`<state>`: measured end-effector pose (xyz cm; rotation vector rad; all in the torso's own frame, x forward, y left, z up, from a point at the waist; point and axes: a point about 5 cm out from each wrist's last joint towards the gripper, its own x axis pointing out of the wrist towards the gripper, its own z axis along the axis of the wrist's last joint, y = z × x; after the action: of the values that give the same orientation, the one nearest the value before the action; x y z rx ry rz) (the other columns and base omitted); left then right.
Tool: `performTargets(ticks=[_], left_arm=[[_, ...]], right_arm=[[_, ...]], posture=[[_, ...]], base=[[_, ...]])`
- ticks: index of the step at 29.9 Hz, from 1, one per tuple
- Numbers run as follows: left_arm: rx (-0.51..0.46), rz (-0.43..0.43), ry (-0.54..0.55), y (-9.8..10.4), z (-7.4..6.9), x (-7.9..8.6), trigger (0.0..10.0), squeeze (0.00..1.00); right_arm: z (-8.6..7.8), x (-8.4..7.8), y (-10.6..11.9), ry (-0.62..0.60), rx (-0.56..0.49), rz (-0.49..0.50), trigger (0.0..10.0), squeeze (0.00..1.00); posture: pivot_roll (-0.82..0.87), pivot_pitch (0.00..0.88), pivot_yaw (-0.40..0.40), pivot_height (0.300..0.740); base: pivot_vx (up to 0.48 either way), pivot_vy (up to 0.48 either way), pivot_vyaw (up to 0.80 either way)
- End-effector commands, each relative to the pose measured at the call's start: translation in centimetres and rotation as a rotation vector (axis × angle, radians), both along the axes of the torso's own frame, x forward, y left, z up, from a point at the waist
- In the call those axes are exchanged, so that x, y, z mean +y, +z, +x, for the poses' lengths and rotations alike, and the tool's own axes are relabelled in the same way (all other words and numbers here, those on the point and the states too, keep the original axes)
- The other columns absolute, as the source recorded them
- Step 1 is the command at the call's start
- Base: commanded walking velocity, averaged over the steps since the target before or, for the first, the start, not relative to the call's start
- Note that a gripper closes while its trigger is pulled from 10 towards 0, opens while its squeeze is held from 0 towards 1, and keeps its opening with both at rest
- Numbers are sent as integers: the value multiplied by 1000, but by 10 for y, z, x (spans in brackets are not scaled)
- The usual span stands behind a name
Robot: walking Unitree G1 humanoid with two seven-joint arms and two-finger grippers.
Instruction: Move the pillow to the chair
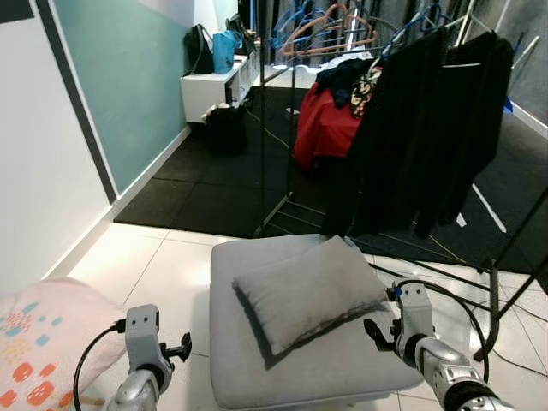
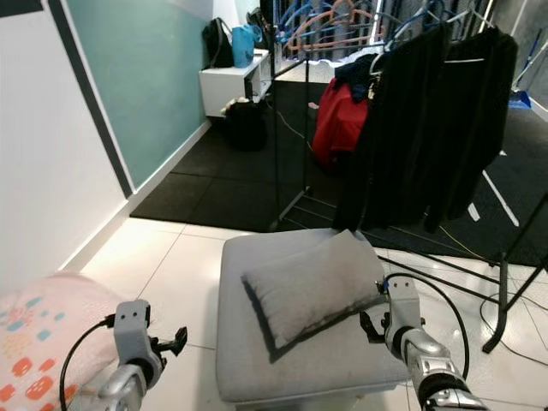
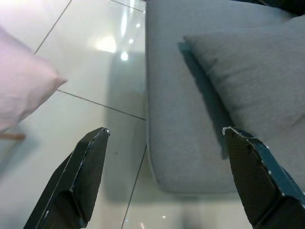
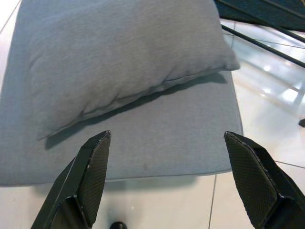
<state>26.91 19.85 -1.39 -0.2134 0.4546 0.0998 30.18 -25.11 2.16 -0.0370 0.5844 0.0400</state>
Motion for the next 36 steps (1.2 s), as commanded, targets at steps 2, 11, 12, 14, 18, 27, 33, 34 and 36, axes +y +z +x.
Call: performTargets(ticks=[2,11,12,14,18,27,33,34,36], left_arm=[[11,13,2,-1,-2,6,10000,0],[-46,10,5,4,-2,9,10000,0],[-49,9,14,4,-2,10,10000,0],[-46,16,27,4,-3,12,10000,0],[-44,21,29,4,-3,13,10000,0],[-44,36,32,5,-3,17,10000,0],[-85,61,57,14,2,26,10000,0],[-105,70,72,19,5,31,10000,0],[-125,79,88,25,8,38,10000,0]], right_arm=[[3,6,0,7,12,-1,10000,0],[3,12,-3,68,31,-71,10000,0],[1,11,-4,66,35,-72,10000,0],[0,8,-4,56,41,-71,10000,0],[-2,2,-4,23,49,-57,10000,0],[-5,-1,-7,-2,72,-53,10000,0],[-5,-1,-7,-4,73,-49,10000,0],[-5,-1,-7,-7,72,-46,10000,0],[-5,-1,-7,-8,69,-43,10000,0]], posture=[[-214,0,-2,740],[-191,0,-16,740],[-191,0,-16,740],[-192,0,-18,740],[-195,0,-18,740],[-190,0,-11,735],[-184,0,-3,715],[-181,0,0,710],[-175,0,2,705]], base=[[0,0,0],[0,0,0],[0,0,0],[0,0,0],[0,0,0],[0,0,0],[0,0,0],[0,0,0],[0,0,0]])
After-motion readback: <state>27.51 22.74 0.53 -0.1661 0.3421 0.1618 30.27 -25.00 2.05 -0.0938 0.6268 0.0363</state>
